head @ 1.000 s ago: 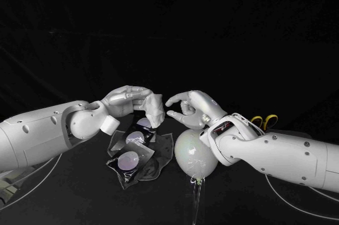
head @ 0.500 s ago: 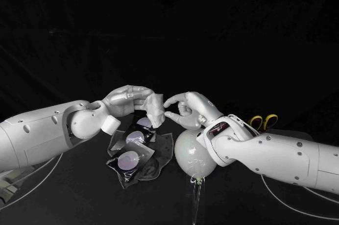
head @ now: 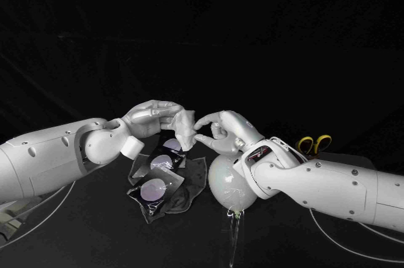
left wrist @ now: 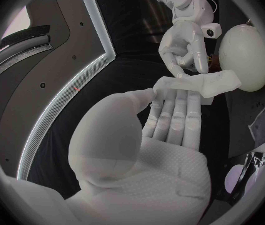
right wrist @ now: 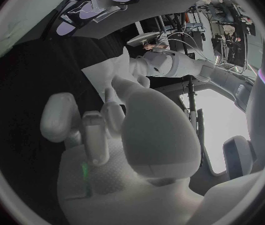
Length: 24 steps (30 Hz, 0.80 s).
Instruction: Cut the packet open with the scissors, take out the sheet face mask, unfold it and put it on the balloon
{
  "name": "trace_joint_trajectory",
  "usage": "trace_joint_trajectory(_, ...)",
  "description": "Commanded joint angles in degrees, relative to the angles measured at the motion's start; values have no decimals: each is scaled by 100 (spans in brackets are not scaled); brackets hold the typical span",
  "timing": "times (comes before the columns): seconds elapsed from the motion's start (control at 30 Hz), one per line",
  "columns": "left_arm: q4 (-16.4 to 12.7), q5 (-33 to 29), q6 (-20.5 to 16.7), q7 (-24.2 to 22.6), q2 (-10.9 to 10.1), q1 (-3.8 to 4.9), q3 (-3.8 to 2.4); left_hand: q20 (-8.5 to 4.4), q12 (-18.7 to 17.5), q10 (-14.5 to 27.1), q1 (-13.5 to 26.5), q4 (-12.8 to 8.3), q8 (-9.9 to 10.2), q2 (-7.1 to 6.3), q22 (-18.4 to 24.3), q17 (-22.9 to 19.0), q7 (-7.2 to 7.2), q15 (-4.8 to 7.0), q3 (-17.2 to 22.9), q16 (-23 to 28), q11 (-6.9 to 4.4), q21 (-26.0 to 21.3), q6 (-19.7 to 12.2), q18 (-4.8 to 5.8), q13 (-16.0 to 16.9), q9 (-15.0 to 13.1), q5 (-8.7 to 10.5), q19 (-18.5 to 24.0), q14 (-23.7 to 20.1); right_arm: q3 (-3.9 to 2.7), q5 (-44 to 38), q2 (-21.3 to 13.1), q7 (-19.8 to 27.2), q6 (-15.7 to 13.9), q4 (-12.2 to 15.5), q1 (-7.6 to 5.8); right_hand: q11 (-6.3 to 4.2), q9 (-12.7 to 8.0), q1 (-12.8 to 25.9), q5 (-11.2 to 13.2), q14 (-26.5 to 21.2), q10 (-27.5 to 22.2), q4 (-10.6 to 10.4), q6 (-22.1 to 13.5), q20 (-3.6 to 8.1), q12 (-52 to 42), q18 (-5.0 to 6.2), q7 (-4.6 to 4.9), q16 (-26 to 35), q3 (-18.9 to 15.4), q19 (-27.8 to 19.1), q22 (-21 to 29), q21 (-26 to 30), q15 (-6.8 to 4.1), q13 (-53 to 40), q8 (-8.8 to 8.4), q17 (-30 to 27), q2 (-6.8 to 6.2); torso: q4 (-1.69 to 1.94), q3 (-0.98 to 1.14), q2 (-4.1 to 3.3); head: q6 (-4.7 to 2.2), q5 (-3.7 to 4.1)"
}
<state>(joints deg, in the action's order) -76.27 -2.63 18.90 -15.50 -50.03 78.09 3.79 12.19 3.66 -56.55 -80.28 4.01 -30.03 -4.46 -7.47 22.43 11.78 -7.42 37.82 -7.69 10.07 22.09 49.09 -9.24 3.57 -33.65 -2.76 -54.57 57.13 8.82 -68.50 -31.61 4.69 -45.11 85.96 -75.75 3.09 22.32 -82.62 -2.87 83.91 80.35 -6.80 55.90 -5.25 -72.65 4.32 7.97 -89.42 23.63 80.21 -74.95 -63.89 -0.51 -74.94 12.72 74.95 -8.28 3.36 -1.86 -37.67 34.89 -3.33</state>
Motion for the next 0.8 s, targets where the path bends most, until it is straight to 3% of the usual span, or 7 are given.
trace_joint_trajectory(0.03, -17, 9, 61, -103, 11, 10, -9, -1, -9, 27, -46, -343, -17, -11, 5, -6, 41, 1, 377, 32, 6, -36, 16, -100, -5, -10, -18, 23, 42, -3, -7, 10, 36, 52, 12, 6, 3, -3, 53, 5, 580, 48, -10, 33, -15, -33, 42, -7, -24, -18, 11, -874, 7, -10, -284, -17, 1420, 9, 2, -1, -2, 12, -10)
trace_joint_trajectory(0.8, -33, 59, 40, -71, 19, 11, -9, 3, -10, 34, -45, -349, -14, -11, 11, -19, 45, -3, 384, 45, 9, -43, 15, -98, -5, -13, -17, 36, 44, -3, 0, 96, 12, -31, -24, 18, -11, 1, 46, 5, 588, 68, 5, 73, -10, -63, 37, -22, -34, -6, 28, -884, -32, -21, -303, -7, 1446, 17, 9, 0, 0, -37, -47)
